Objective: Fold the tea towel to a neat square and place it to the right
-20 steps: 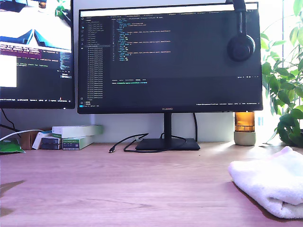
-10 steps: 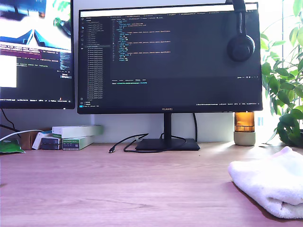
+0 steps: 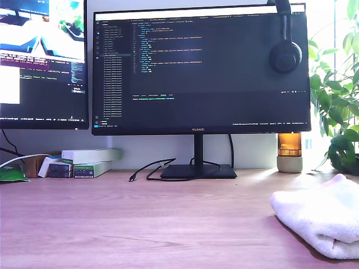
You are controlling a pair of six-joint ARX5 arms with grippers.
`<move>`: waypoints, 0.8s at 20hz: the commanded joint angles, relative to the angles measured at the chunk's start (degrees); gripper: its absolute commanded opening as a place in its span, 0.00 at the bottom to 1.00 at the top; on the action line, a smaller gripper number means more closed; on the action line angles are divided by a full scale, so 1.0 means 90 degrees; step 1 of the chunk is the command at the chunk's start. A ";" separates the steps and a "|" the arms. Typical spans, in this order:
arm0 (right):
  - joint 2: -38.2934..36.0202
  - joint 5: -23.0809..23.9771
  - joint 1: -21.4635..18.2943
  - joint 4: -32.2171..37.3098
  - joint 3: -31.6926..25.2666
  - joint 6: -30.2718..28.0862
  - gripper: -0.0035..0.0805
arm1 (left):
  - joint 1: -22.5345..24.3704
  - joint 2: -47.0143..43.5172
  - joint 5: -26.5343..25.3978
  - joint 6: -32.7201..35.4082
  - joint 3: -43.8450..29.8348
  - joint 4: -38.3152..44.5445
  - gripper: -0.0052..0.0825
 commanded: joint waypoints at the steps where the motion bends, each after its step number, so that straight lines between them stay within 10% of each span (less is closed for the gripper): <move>1: -0.0129 0.0027 -0.0015 -0.0049 -0.0233 0.0034 0.03 | 0.0005 -0.0061 0.0017 -0.0032 -0.0114 -0.0051 0.03; 16: -0.0129 0.0034 -0.0012 -0.1270 -0.0228 0.0041 0.03 | -0.0012 -0.0136 0.0022 -0.0032 -0.0114 -0.1251 0.03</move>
